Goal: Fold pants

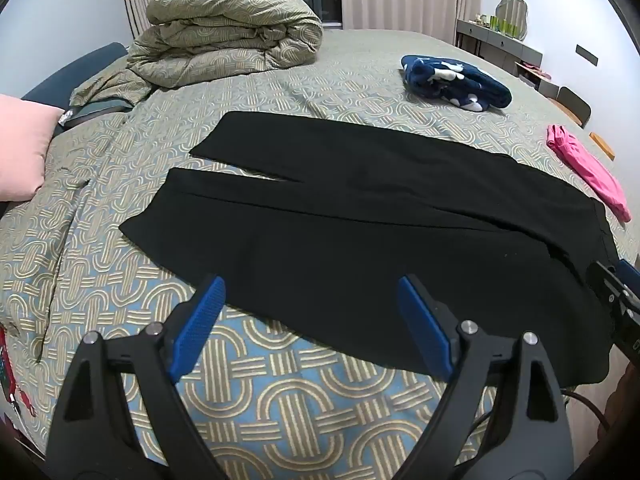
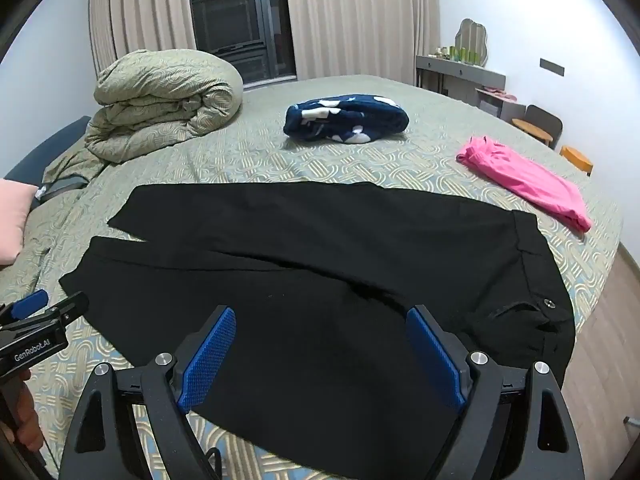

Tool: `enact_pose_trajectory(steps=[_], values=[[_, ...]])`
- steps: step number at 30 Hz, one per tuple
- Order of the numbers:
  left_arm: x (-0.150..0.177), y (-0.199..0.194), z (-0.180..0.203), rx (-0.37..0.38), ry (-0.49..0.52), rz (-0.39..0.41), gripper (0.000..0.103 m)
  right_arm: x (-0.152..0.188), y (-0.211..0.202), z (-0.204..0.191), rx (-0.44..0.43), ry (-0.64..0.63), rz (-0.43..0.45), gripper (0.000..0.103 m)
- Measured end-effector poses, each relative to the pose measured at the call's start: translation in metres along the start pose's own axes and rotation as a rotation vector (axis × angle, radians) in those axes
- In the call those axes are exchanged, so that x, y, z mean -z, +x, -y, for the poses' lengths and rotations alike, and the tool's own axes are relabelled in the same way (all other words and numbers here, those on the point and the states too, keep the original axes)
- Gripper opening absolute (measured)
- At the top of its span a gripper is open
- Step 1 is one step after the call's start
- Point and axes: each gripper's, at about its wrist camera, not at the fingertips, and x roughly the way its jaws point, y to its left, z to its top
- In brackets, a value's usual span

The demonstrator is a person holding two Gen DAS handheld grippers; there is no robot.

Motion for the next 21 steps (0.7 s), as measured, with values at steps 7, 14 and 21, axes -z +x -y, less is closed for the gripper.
enact_pose_trajectory(steps=[7,14,21], values=[[0.0,-0.0002,0.0018,0.001,-0.005,-0.021,0.089,0.0012,-0.006,0.0032,0.001,0.005,0.005,0.089],[0.0047,0.0005,0.0017,0.004,0.007,-0.002,0.088,0.006,-0.0084,0.0067,-0.001,0.015,0.01,0.089],[0.0059,0.0001,0.0039,0.005,0.017,-0.007,0.088,0.0088,-0.01,0.0094,-0.017,0.032,0.009,0.089]])
